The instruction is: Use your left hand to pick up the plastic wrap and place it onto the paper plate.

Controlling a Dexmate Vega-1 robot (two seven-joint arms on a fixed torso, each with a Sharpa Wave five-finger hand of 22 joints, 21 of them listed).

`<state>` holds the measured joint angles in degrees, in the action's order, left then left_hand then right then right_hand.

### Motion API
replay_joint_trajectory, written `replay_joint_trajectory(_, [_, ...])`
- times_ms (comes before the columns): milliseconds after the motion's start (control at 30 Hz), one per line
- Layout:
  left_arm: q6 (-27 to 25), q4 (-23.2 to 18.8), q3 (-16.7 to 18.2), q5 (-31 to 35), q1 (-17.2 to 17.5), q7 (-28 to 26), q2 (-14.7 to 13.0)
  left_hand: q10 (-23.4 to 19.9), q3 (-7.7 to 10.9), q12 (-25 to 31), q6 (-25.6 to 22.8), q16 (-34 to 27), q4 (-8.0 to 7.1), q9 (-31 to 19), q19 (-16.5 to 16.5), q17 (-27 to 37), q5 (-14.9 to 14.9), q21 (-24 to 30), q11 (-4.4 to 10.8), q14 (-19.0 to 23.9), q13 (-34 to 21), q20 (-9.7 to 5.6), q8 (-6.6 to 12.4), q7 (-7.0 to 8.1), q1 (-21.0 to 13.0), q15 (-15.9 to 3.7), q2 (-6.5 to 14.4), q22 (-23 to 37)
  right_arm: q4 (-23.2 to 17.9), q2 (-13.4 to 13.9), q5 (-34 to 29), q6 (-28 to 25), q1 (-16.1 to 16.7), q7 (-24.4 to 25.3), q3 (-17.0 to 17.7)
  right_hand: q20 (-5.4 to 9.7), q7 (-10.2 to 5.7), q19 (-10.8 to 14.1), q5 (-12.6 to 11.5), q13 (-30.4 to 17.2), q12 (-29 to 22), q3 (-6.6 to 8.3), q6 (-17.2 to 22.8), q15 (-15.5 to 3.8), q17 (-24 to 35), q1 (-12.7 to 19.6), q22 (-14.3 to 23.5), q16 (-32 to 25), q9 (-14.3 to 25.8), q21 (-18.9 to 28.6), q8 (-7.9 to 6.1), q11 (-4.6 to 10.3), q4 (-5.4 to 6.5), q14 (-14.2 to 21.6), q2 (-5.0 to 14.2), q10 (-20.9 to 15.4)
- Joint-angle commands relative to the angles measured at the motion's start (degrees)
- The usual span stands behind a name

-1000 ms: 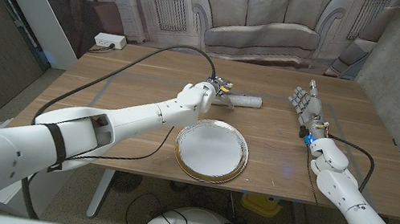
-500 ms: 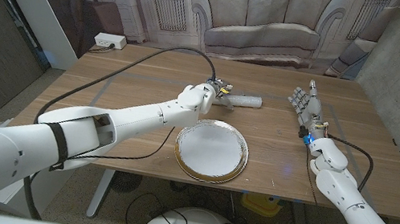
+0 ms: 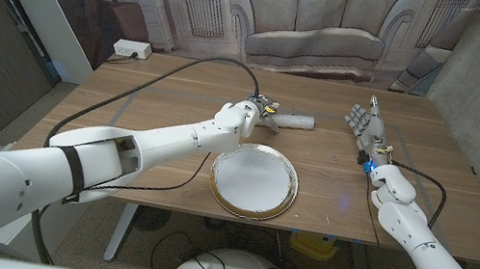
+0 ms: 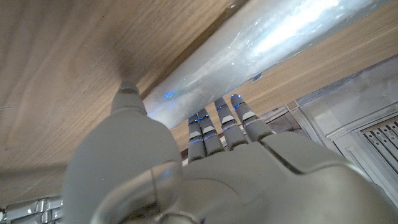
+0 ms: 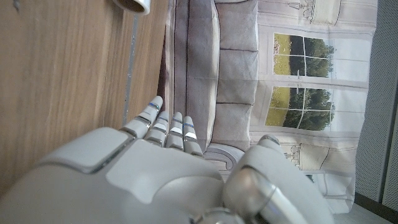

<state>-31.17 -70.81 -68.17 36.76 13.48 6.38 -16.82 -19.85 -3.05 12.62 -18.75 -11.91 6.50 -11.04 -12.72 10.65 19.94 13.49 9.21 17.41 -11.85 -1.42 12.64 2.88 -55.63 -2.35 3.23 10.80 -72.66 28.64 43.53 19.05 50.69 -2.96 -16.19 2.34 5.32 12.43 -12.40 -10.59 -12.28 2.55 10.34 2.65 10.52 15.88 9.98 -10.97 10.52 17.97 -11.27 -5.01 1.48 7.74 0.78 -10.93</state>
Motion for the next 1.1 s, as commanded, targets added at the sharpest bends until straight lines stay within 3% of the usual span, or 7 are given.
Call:
replay_joint_trajectory(33, [0.23,2.20,-0.83,-0.88,-0.87,0.41,1.25,-1.55,0.44,0.69,-1.59,-0.63,0.90,-0.33,-2.36,0.20,-0.37,0.87,0.08,2.12,-0.15,-0.18,0.74,-0.22,-2.12,-2.90,0.77,0.13,1.26,-0.36,0.15,-0.14,-0.92,-0.58,-0.18,0.35,0.09,0.46,0.15,-0.04,0.20,-0.31,0.46,-0.03,0.19,0.19,0.35,0.01,0.26,-0.25,0.09,0.03,-0.10,0.25,0.07,-0.60])
replay_joint_trajectory(633, [0.22,3.18,-0.96,-3.11,-1.43,1.16,2.03,-8.77,3.80,1.78,-8.90,-1.84,2.32,-0.57,-12.07,0.40,-3.18,4.16,1.11,11.06,-0.55,-0.62,2.47,-0.01,-10.55,-4.89,4.76,0.26,2.07,-0.60,0.13,-0.20,-1.62,-0.89,-0.29,0.39,0.11,0.69,0.16,-0.04,0.20,-0.45,0.47,-0.03,0.20,0.16,0.36,0.00,0.26,-0.55,0.09,0.07,-0.13,0.34,0.08,-0.61])
replay_joint_trajectory(767, [0.69,3.25,-0.83,-3.70,-1.42,0.95,1.98,-11.92,4.81,2.37,-12.33,-2.29,2.53,-0.60,-15.30,0.34,-4.25,5.36,1.81,14.58,-0.73,-1.28,3.38,0.76,-13.09,-6.36,4.99,0.25,2.05,-0.61,0.12,-0.28,-1.68,-0.92,-0.35,0.39,0.13,0.76,0.16,-0.04,0.21,-0.48,0.47,-0.02,0.20,0.14,0.37,-0.01,0.26,-0.60,0.09,0.09,-0.14,0.35,0.08,-0.60])
replay_joint_trajectory(800, [0.87,3.21,-0.69,-3.92,-1.34,0.75,1.93,-12.53,5.05,2.38,-13.21,-2.28,2.43,-0.60,-15.88,0.33,-4.66,5.59,-0.13,15.39,-0.76,-1.29,3.54,0.81,-13.65,-6.60,5.00,0.25,2.00,-0.58,0.09,-0.36,-1.68,-0.88,-0.37,0.41,0.13,0.76,0.16,-0.04,0.20,-0.48,0.48,-0.02,0.20,0.14,0.37,-0.01,0.26,-0.60,0.08,0.08,-0.14,0.36,0.08,-0.61])
replay_joint_trajectory(867, [1.03,3.08,-0.52,-4.22,-1.24,0.57,1.82,-13.90,5.46,2.57,-15.33,-2.67,2.32,-0.59,-17.70,0.33,-5.19,6.31,-0.59,17.53,-0.76,-1.82,4.09,0.86,-14.45,-7.21,5.15,0.25,1.99,-0.61,0.09,-0.34,-1.69,-0.91,-0.40,0.41,0.13,0.81,0.16,-0.05,0.18,-0.51,0.49,-0.01,0.20,0.13,0.37,-0.01,0.26,-0.64,0.08,0.05,-0.14,0.37,0.09,-0.66])
replay_joint_trajectory(1067, [1.56,2.73,0.31,-5.10,-0.64,-1.00,1.47,-18.32,7.20,3.20,-20.70,-3.17,2.23,-0.57,-22.60,0.33,-6.63,8.30,-0.29,22.73,-0.90,-2.90,5.25,1.11,-17.36,-9.30,5.71,0.11,1.36,-0.54,-0.04,-0.56,-1.41,-0.41,-0.43,0.42,0.06,0.85,0.16,-0.05,0.19,-0.54,0.47,-0.04,0.21,0.11,0.37,-0.03,0.26,-0.75,0.09,-0.03,-0.14,0.43,0.12,-0.66])
replay_joint_trajectory(1100, [1.79,2.57,0.54,-5.30,-0.48,-1.37,1.32,-19.93,7.57,3.47,-21.56,-3.15,2.04,-0.55,-23.86,0.32,-7.07,8.82,-0.09,23.97,-0.97,-3.72,5.27,1.18,-17.82,-9.54,5.69,0.06,1.24,-0.53,-0.08,-0.53,-1.34,-0.30,-0.43,0.41,0.09,0.85,0.16,-0.05,0.19,-0.55,0.51,-0.05,0.21,0.11,0.37,-0.03,0.26,-0.77,0.08,-0.03,-0.14,0.44,0.13,-0.66])
